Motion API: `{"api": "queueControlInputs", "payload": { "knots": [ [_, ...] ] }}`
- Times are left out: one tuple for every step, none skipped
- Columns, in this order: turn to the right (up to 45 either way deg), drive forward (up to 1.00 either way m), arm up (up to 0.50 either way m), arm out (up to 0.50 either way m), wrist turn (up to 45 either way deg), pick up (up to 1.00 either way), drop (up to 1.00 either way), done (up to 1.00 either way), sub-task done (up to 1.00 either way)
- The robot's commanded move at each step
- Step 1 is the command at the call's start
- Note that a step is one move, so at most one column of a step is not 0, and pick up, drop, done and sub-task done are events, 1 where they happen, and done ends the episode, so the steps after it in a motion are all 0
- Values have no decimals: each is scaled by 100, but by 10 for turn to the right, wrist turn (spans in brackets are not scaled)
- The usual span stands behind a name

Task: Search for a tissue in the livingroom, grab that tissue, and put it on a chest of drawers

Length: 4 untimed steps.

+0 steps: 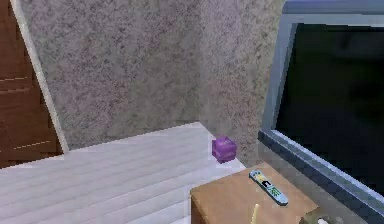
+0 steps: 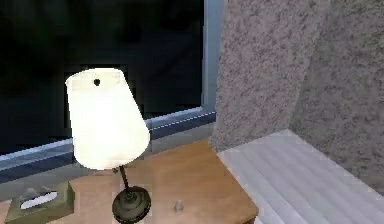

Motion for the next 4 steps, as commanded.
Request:
{"api": "queueControlInputs", "payload": {
  "knots": [
    [-390, 0, 0, 0, 0, 0, 0, 0, 0],
    [0, 0, 50, 0, 0, 0, 0, 0, 0],
    [0, 0, 28, 0, 0, 0, 0, 0, 0],
    [0, 0, 0, 28, 0, 0, 0, 0, 0]
  ]
}}
